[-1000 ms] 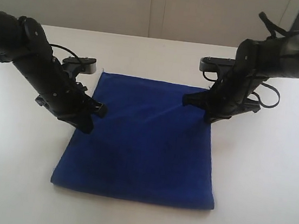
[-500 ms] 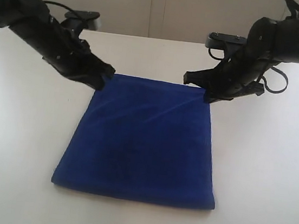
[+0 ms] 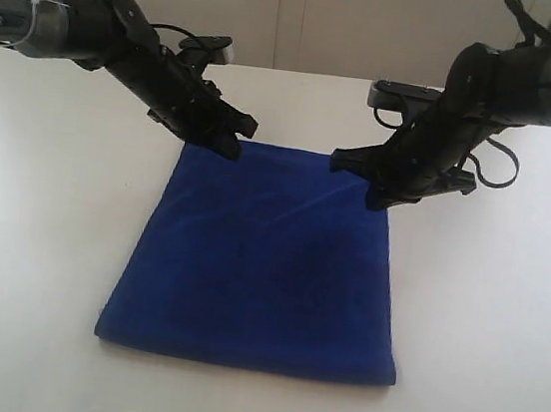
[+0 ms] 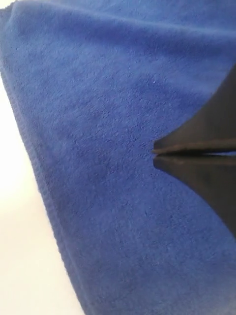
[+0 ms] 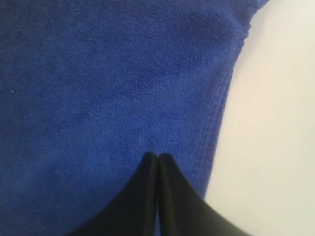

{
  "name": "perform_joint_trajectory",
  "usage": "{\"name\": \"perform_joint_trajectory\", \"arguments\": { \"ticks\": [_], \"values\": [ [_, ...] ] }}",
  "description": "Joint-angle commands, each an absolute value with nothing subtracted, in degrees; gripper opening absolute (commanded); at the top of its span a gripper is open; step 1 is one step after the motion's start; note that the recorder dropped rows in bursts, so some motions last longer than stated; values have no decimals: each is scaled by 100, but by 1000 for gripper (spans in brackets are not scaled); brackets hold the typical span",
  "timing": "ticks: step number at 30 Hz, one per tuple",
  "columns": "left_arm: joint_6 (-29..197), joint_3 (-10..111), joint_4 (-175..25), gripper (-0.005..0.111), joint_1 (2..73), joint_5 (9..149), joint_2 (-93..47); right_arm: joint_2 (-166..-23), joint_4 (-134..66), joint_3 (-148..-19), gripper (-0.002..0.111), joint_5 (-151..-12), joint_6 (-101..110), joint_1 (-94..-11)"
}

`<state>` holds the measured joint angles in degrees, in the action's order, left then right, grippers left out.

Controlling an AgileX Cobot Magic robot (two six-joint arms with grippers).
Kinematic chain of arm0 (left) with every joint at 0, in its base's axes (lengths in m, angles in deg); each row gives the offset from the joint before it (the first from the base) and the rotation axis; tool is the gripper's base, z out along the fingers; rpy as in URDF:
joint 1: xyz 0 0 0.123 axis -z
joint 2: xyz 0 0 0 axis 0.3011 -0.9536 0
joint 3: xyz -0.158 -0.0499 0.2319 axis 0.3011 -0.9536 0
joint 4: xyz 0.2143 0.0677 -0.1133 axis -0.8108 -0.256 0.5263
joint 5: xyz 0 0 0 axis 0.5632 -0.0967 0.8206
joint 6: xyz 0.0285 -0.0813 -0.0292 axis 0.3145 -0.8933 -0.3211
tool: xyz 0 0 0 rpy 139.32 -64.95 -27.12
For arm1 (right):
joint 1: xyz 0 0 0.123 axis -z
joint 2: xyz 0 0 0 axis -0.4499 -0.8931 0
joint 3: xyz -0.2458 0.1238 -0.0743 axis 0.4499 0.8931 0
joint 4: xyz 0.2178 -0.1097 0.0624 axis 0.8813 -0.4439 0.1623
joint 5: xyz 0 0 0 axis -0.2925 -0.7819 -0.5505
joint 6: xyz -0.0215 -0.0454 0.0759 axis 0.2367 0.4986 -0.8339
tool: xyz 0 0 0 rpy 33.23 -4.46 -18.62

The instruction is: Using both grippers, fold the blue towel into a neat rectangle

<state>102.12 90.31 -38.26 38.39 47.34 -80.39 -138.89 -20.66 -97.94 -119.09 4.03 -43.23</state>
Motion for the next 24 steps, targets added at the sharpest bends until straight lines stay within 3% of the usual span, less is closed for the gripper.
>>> {"name": "perform_joint_trajectory", "arguments": {
  "ticks": [1, 24],
  "values": [
    [10275, 9351, -3622, 0, 3881, 4608, -8350, -14044, -1999, -9767, 0, -11901, 403, -4334],
    [10047, 9351, -4036, 0, 3881, 4734, -8642, -14351, -2086, -9778, 0, -12269, 403, -4334]
  ]
}}
